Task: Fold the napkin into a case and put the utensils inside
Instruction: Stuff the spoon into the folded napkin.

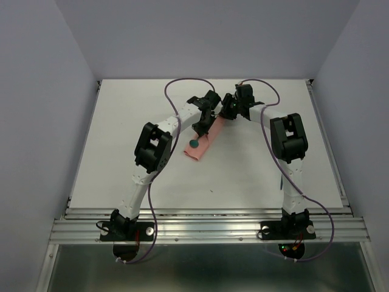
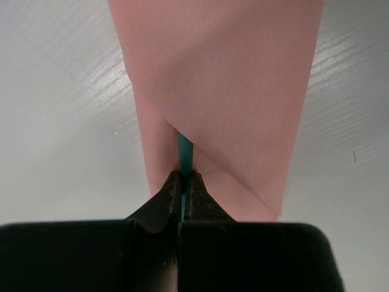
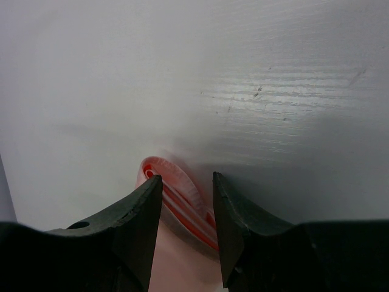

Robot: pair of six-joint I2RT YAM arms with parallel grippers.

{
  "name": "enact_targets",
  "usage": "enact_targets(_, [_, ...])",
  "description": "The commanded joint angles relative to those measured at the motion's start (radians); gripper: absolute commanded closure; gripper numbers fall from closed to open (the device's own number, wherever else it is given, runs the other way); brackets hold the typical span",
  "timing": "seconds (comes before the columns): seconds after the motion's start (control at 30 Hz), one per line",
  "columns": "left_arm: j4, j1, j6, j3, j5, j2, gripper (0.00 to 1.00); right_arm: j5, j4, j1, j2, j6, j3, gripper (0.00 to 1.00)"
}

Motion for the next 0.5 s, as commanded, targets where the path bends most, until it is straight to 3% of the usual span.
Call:
enact_targets(0.0, [0.019,-0.004,0.028,0.04,-0.013,-0.006,1.0,0.004,-0.049,0.012,-0.016,-0.025,-0.02,0.55])
enact_targets(0.47, [0.019,0.003,0.052,0.099,-0.018,0.03,1.0,0.008,-0.046,0.012,-0.006,-0.024,-0.031,0.55])
